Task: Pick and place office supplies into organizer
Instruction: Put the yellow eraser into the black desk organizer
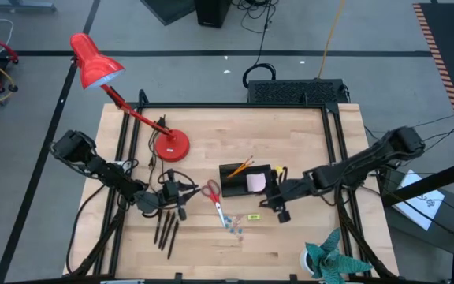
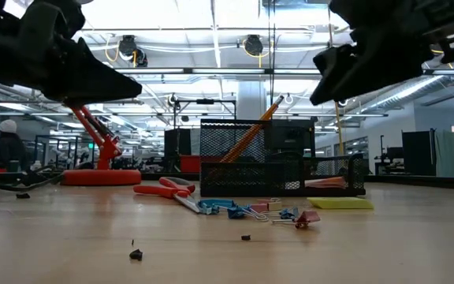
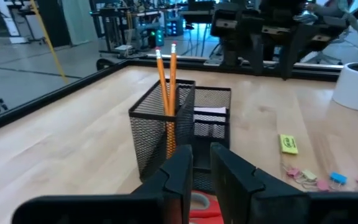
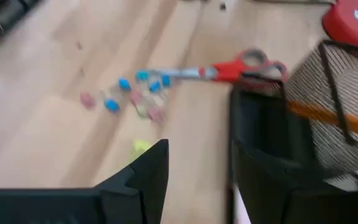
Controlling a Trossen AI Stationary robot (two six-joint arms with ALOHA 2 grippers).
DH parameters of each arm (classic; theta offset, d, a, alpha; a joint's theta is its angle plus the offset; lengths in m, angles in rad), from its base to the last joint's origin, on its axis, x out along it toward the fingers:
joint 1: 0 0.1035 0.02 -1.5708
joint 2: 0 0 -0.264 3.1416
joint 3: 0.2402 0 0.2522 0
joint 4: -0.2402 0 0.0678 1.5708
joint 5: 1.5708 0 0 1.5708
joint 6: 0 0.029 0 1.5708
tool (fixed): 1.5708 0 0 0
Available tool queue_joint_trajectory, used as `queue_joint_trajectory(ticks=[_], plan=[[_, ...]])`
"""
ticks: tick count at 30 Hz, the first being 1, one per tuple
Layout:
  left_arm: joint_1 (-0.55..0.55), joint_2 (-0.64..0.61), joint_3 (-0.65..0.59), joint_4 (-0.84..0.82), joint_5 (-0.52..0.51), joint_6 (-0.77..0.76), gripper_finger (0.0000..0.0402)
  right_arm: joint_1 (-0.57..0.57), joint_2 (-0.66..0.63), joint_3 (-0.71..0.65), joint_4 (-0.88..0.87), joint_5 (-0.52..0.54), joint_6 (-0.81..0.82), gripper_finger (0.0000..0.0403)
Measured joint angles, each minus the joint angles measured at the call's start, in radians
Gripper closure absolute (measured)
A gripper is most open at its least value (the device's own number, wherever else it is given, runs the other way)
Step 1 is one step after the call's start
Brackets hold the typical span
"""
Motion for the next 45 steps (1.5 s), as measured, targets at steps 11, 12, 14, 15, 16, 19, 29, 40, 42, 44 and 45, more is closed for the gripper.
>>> queue_joint_trajectory(ticks=[11, 12, 14, 15, 16, 19, 29, 40, 42, 44, 45], plan=[[-0.001, 0.0, 0.0, 0.0, 0.033, -0.015, 0.0334, 0.087, 0.157, 0.004, 0.12, -0.003, 0.235, 0.0247], [-0.001, 0.0, 0.0, -0.002, 0.034, -0.019, 0.0334, 0.094, 0.17, 0.004, 0.122, -0.003, 0.249, 0.0247], [-0.001, 0.0, 0.0, -0.002, 0.035, -0.022, 0.0334, 0.105, 0.198, 0.004, 0.121, 0.0, 0.273, 0.0247], [-0.001, 0.0, 0.0, -0.002, 0.035, -0.024, 0.0334, 0.11, 0.215, 0.004, 0.121, 0.007, 0.278, 0.0247], [-0.001, 0.0, 0.0, -0.002, 0.035, -0.026, 0.0334, 0.115, 0.229, 0.004, 0.121, 0.027, 0.278, 0.0247], [-0.001, 0.0, 0.0, -0.002, 0.035, -0.043, 0.0334, 0.128, 0.272, 0.004, 0.136, 0.091, 0.278, 0.0247], [-0.001, 0.0, 0.0, -0.002, 0.035, -0.063, 0.0334, 0.14, 0.35, 0.004, 0.163, 0.133, 0.382, 0.0248], [-0.001, 0.0, 0.001, -0.005, 0.035, -0.063, 0.0334, 0.155, 0.397, 0.006, 0.181, 0.131, 0.417, 0.0248], [-0.001, 0.0, 0.001, -0.005, 0.035, -0.06, 0.0334, 0.161, 0.406, 0.006, 0.183, 0.142, 0.416, 0.0248], [-0.001, 0.0, 0.001, -0.005, 0.035, -0.062, 0.0334, 0.166, 0.408, 0.006, 0.184, 0.154, 0.403, 0.0248], [-0.001, 0.0, 0.001, -0.005, 0.035, -0.066, 0.0334, 0.166, 0.408, 0.006, 0.185, 0.155, 0.396, 0.0248]])
